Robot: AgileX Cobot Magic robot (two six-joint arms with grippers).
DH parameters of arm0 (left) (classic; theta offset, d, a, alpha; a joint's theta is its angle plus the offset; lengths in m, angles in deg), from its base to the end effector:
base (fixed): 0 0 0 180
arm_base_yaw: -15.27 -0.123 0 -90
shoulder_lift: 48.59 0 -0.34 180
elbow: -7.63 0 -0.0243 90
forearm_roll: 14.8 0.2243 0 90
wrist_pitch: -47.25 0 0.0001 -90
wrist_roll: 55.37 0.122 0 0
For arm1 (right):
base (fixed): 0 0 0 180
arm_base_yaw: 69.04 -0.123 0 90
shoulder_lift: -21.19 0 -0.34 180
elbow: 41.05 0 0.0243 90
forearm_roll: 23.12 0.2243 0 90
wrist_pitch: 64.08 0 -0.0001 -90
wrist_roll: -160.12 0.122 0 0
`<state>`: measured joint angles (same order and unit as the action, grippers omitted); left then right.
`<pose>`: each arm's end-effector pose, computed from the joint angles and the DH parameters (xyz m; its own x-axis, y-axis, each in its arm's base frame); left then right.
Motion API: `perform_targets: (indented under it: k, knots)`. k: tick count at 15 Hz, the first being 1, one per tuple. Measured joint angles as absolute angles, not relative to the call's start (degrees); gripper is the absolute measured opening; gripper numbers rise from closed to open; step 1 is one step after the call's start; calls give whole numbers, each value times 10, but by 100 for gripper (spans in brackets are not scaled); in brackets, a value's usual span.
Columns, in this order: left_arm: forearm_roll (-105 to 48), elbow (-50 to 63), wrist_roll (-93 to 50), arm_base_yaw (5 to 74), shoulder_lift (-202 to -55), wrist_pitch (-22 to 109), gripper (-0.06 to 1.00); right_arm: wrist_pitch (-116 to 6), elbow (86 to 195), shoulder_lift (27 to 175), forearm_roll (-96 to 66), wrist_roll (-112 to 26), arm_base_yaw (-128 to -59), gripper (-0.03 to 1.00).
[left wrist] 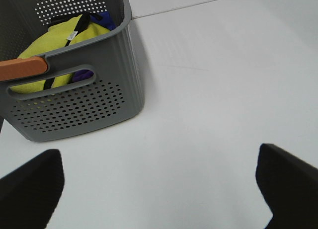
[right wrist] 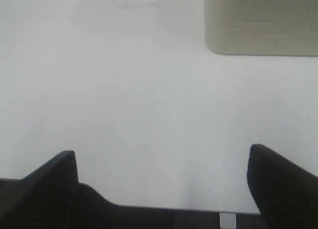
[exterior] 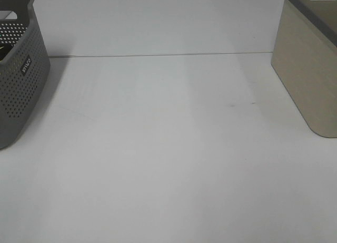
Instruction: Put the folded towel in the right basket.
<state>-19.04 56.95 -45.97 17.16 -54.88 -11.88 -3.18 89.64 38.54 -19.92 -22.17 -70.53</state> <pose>-0.0562 -0.0059 0.2561 -0.4025 0.1388 -0.9048 0.1423 0.9859 0.0880 -0.0318 0.0051 0.2613 -0.6080 -0.0286 -0.7934 -0.0724 0.9972 0.0196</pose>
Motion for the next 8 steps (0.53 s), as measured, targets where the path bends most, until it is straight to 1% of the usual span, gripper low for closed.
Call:
perform_targets:
  k: [4, 8]
  knots:
    - [-190, 569, -460, 172, -549, -119, 99, -32, 895, 278, -199, -223, -705, 86]
    - [-190, 569, -460, 172, -549, -119, 99, -32, 895, 275, -199, -226, -705, 86]
